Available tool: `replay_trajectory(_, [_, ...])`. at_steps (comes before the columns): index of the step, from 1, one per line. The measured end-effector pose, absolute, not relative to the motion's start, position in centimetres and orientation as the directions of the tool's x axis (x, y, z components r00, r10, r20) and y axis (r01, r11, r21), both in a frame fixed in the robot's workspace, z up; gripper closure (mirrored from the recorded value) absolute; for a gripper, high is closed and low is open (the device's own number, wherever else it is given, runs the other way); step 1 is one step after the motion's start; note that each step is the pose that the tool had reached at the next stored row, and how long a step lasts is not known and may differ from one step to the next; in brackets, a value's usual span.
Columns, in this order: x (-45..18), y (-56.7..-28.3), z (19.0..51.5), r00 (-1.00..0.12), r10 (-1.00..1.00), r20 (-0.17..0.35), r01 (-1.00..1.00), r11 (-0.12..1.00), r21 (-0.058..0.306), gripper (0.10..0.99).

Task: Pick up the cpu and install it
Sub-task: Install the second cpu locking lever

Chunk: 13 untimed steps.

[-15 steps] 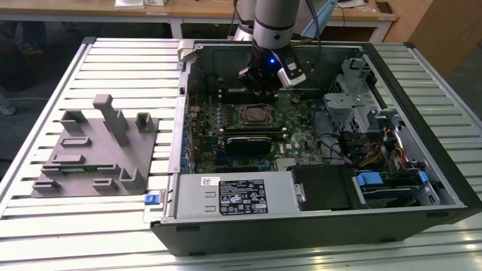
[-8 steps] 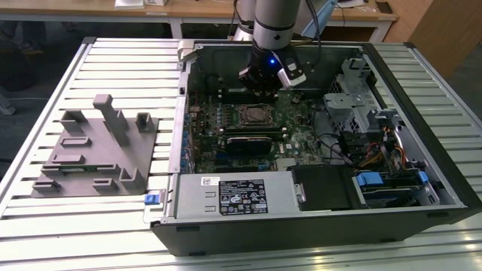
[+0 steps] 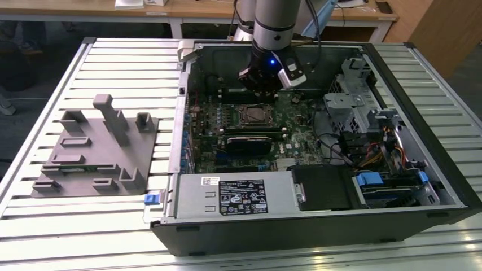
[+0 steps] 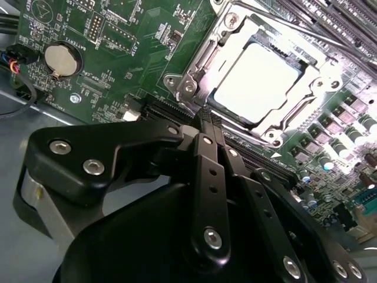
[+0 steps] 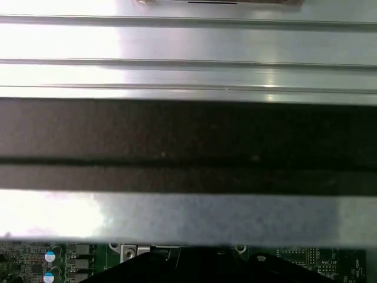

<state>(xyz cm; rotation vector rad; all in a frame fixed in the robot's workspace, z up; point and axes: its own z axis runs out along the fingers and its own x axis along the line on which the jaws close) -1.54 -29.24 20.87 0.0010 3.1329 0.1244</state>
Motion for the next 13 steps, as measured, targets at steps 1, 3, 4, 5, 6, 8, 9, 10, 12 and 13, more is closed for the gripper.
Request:
replay_trajectory(1, [-1.54,-29.28,20.87,-1.000,0.001,-0.006,0.000,0.997,0.079,0.980])
replay_trajectory(3, [-1.54,-29.37,20.87,-1.000,0.001,-0.006,0.000,0.997,0.079,0.980])
replay_trajectory(4, [-1.54,-29.42,20.87,-1.000,0.001,-0.006,0.000,0.997,0.079,0.980])
replay_trajectory(5, [-1.54,-29.47,20.87,-1.000,0.001,-0.006,0.000,0.997,0.079,0.980])
replay_trajectory(6, [-1.54,-29.52,20.88,-1.000,0.001,-0.006,0.000,0.997,0.079,0.980])
replay_trajectory(8, [-1.54,-29.63,20.87,-1.000,0.001,-0.006,0.001,0.997,0.079,0.980])
replay_trajectory(9, [-1.54,-29.68,20.87,-1.000,0.001,-0.006,0.000,0.997,0.079,0.980])
replay_trajectory(10, [-1.54,-29.73,20.87,-1.000,0.001,-0.006,0.000,0.997,0.079,0.980])
replay_trajectory(12, [-1.54,-29.79,20.86,-1.000,0.001,-0.006,0.001,0.997,0.080,0.980])
replay_trajectory(13, [-1.54,-29.79,20.86,-1.000,0.001,-0.006,0.001,0.997,0.079,0.980])
